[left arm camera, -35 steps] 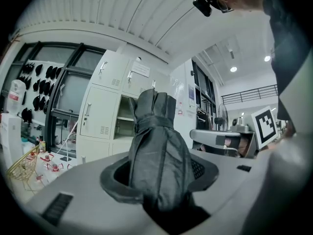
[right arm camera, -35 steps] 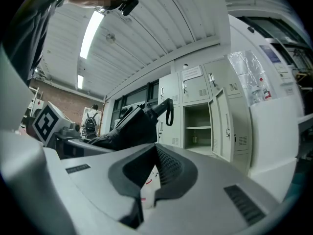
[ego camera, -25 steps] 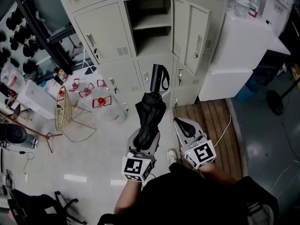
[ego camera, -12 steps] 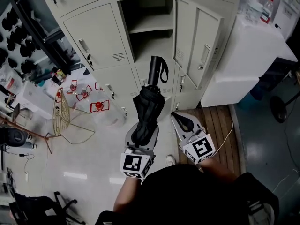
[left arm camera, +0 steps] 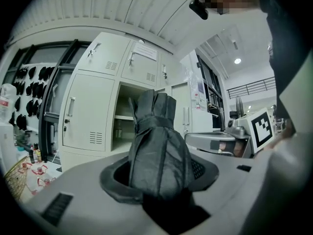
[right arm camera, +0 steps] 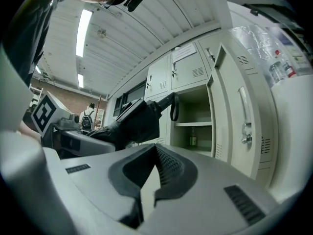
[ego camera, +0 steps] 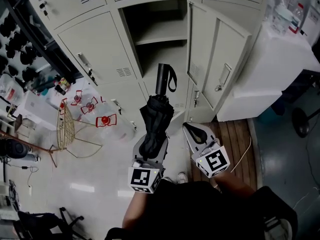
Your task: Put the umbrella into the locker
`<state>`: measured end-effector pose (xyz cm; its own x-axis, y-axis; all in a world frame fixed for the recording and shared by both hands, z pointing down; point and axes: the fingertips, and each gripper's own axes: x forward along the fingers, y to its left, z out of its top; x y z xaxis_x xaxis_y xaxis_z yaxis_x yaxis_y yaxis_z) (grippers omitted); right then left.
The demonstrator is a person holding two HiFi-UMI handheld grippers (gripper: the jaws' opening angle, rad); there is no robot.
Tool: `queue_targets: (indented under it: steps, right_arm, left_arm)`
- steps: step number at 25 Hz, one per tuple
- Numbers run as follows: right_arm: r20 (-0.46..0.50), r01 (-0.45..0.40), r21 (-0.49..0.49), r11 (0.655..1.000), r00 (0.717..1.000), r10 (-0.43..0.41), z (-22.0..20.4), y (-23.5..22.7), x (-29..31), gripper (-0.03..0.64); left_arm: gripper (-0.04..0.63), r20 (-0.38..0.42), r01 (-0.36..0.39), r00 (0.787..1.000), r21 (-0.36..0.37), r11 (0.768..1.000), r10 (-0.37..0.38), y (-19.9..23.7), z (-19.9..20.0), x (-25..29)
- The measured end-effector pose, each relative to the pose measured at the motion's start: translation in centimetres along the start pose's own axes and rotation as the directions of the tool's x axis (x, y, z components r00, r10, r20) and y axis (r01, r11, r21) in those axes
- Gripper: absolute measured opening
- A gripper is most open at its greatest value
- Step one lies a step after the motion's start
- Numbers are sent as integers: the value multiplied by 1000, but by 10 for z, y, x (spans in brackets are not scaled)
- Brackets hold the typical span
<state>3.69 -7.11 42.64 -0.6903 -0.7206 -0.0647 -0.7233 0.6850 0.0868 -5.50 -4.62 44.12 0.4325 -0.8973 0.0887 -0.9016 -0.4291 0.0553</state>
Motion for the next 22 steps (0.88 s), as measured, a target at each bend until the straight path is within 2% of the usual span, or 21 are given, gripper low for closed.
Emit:
queue_targets:
  steps: [10,15,19,22]
  right_arm:
    - [-49,32,2,999,998,-32,-27,-27,55,-2]
    - [-57,70,-36,997,996,-72,-26,-55,96,-2]
    - [-37,100,-93,991,994,-104,-14,-82,130,0]
    - [-29,133,-95,986,990,-137,-7,-96,148,0]
  left_arm:
    - [215,-76,42,996,16,999,-41,51,-22,53]
    - [215,-87,105,991,37,994,-102,79,-21,85]
    - [216,-117,146,983,62,987,-138,100,-23,109]
    - [215,-147,163,977,62,985,-152,115,-30,123]
